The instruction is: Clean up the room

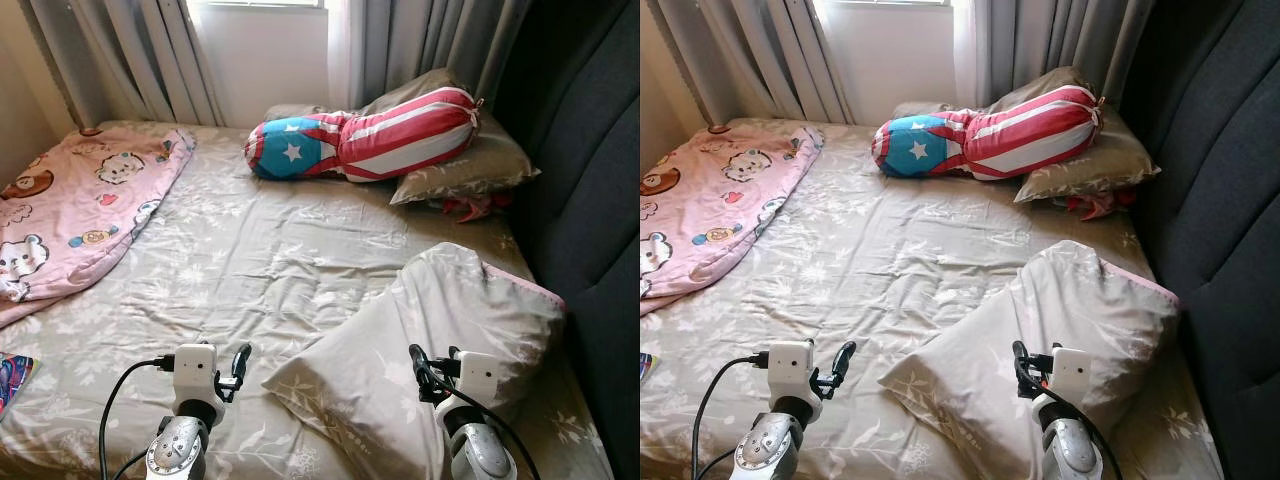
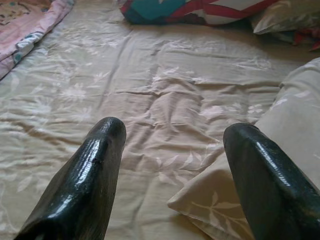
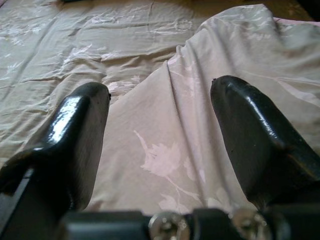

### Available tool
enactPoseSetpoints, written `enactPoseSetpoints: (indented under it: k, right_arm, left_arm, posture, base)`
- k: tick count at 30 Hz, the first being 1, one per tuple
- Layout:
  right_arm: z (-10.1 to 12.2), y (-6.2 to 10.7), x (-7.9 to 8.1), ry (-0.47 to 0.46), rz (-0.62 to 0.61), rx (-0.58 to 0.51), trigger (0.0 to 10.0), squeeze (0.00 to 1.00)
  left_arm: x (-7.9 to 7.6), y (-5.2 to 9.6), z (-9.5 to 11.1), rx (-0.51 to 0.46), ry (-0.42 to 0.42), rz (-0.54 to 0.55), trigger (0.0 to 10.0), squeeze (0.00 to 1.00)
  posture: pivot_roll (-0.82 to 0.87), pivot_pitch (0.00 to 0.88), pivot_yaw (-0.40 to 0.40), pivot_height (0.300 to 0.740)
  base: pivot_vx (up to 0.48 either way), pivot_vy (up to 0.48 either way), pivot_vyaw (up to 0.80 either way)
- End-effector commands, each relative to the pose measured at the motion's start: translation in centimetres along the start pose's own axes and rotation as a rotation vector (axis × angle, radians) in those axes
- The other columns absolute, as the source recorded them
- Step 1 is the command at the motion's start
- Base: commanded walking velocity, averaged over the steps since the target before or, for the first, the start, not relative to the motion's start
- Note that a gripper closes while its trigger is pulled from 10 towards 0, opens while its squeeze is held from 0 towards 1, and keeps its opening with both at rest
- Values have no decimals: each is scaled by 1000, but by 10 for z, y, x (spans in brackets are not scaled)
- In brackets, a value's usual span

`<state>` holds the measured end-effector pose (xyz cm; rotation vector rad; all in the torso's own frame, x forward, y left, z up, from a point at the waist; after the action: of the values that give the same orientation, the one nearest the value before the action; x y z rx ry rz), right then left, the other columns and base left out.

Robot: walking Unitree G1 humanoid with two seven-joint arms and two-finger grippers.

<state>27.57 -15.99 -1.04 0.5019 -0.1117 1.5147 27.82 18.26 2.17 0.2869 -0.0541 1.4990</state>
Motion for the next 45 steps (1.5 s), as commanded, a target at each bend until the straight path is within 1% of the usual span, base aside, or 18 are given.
enactPoseSetpoints:
  k: [1, 3, 8, 10, 16, 19, 22, 23, 26, 34, 37, 41, 45]
  right_arm:
    - [-2, 1, -3, 13, -14, 14, 10000, 0]
    - [-3, 0, -5, 15, -31, 27, 10000, 0]
    - [-3, -1, -7, 21, -49, 29, 10000, 0]
    - [0, -1, -7, 14, -49, 6, 10000, 0]
    - [2, -2, -6, 14, -55, -11, 10000, 0]
    - [-2, -3, -5, 27, -53, 25, 10000, 0]
    - [-5, -3, -3, 29, -47, 33, 10000, 0]
    - [-3, -3, -3, 25, -48, 19, 10000, 0]
    - [-2, -3, -2, 8, -50, 0, 10000, 0]
    - [-2, -4, -1, 18, -45, 7, 10000, 0]
    - [-5, -5, -2, 29, -48, 36, 10000, 0]
    - [-3, -5, -1, 21, -43, 17, 10000, 0]
    - [-2, -5, 0, 7, -34, 6, 10000, 0]
  left_arm:
    - [-3, 0, 2, -4, -3, -14, 10000, 0]
    - [-3, 0, 2, -3, -3, -14, 10000, 0]
    - [-2, -1, 3, -2, -3, -17, 10000, 0]
    - [-2, -1, 2, -1, -2, -17, 10000, 0]
    - [-4, 0, 3, -2, -1, -24, 10000, 0]
    - [-4, 0, 3, -3, -2, -28, 10000, 0]
    - [-3, -1, 4, -3, -1, -24, 10000, 0]
    - [-3, -1, 4, -2, -2, -24, 10000, 0]
    - [-3, -1, 4, -2, -2, -25, 10000, 0]
    - [-3, -1, 3, 2, -4, -31, 10000, 0]
    - [-4, -1, 2, 7, -5, -34, 10000, 0]
    - [-5, -1, 2, 10, -3, -39, 10000, 0]
    - [-5, -1, 1, 12, -4, -40, 10000, 0]
  posture:
    - [-66, 0, -12, 740]
    - [-66, 0, -12, 740]
    - [-63, 0, -11, 710]
    - [-63, 0, -11, 710]
    - [-59, 0, -10, 710]
    - [-59, 0, -9, 710]
    - [-57, 0, -9, 685]
    - [-56, 0, -9, 680]
    - [-56, 0, -9, 680]
    - [-55, 0, -7, 680]
    - [-56, 0, -7, 680]
    - [-56, 0, -6, 657]
    - [-54, 0, -7, 657]
  base:
    - [0, 0, 0]
    - [0, 0, 0]
    - [0, 0, 0]
    - [0, 0, 0]
    - [0, 0, 0]
    - [0, 0, 0]
    - [0, 0, 0]
    - [0, 0, 0]
    - [0, 0, 0]
    - [0, 0, 0]
    - [0, 0, 0]
    - [0, 0, 0]
    - [0, 0, 0]
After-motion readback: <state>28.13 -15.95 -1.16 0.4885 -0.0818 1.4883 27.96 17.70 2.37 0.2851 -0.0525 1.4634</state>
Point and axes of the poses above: a point about 5 cm out from each wrist's last joint towards the gripper, its own y axis pointing back from the gripper into the wrist, its own z axis along the axis of the wrist's last joint, x = y × z, the point moved 3 cm from there along -y, pointing out of the wrist towards the gripper, and after that the axes turned 12 degrees about -y, right-handed, at the moved point
